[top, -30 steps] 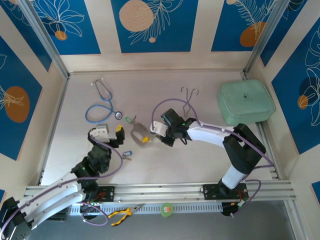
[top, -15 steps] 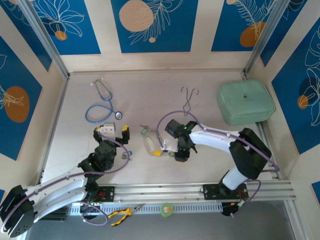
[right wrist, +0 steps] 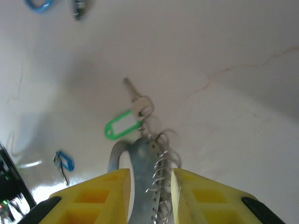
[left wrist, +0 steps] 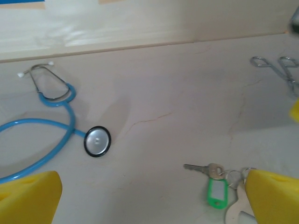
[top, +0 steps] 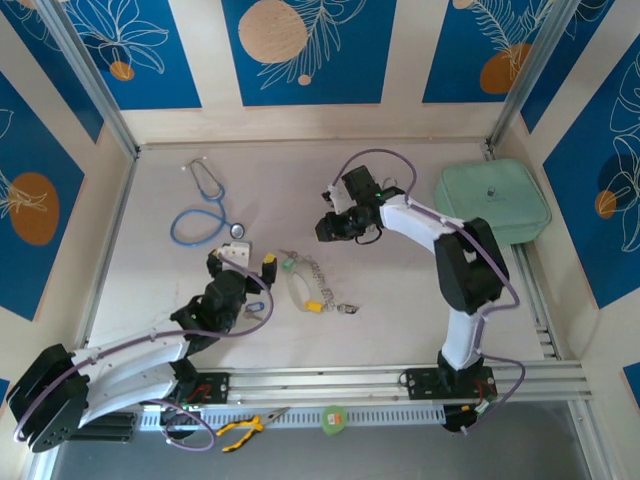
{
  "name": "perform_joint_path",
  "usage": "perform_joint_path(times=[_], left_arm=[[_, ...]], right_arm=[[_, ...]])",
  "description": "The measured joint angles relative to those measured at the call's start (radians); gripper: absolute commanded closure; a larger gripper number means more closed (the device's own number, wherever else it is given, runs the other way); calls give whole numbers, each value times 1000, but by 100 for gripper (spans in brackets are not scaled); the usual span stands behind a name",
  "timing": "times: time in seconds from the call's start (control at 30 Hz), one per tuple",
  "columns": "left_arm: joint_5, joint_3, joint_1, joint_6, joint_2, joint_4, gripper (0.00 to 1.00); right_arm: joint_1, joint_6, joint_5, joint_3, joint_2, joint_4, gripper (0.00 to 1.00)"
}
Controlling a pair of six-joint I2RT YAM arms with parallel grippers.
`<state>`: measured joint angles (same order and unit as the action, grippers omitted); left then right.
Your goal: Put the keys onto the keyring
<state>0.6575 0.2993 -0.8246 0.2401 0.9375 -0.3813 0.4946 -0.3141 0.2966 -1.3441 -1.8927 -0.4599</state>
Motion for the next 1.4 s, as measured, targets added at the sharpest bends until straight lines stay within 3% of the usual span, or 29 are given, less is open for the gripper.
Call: perform_joint_path(times=[0.33, 1.0, 1.3, 1.4], left_arm=[[-34, 8, 2, 63, 15, 8, 0], [-37, 8, 2, 69, 8, 29, 0], [-36, 8, 2, 69, -10, 32, 0], [-36, 8, 2, 69, -14, 35, 1]], right_arm=[[10, -107, 97, -154, -221, -55, 68], [43, -80, 95, -221, -306, -167, 82], [44, -75, 98, -239, -323, -194, 83], [49, -69, 98, -243, -324, -196, 89]])
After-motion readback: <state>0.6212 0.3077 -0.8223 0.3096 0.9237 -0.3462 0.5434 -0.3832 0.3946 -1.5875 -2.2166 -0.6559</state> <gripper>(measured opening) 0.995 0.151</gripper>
